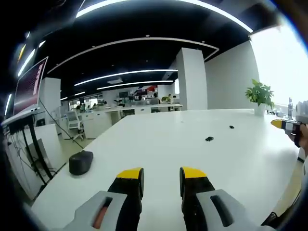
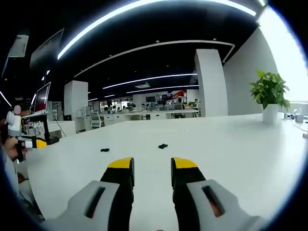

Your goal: Snap the two parts of the plastic buckle together until the buckle closes and remains connected.

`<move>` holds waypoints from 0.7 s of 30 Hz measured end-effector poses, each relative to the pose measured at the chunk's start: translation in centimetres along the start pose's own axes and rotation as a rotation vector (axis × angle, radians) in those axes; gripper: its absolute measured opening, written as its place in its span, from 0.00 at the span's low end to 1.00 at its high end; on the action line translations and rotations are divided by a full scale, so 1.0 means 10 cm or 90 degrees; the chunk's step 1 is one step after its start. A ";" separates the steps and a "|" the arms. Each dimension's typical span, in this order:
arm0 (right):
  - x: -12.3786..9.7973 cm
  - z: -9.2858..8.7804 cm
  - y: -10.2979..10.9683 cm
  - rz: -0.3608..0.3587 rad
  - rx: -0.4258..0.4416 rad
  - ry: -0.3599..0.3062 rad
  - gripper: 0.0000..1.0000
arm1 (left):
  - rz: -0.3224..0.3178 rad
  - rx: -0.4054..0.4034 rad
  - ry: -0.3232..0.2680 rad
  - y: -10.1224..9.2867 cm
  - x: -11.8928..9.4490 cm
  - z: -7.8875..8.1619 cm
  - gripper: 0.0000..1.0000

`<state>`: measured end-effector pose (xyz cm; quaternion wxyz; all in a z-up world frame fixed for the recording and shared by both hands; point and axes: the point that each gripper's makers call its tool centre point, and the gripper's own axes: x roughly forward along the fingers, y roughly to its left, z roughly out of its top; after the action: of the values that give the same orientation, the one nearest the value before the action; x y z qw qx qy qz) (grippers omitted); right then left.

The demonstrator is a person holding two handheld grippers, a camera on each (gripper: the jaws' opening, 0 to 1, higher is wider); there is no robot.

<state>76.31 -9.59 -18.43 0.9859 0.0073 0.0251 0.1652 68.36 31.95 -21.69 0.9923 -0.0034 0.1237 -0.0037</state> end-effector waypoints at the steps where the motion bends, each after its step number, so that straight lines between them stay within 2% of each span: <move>1: 0.00 0.00 0.00 0.000 0.000 -0.001 0.31 | 0.000 0.000 0.001 0.00 0.00 0.00 0.30; 21: -0.05 0.00 -0.05 -0.011 0.006 -0.006 0.31 | -0.003 0.001 0.008 -0.02 0.03 -0.03 0.30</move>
<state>76.00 -10.21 -18.44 0.9874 0.0124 0.0211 0.1562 68.61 31.69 -22.10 0.9915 -0.0025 0.1296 -0.0059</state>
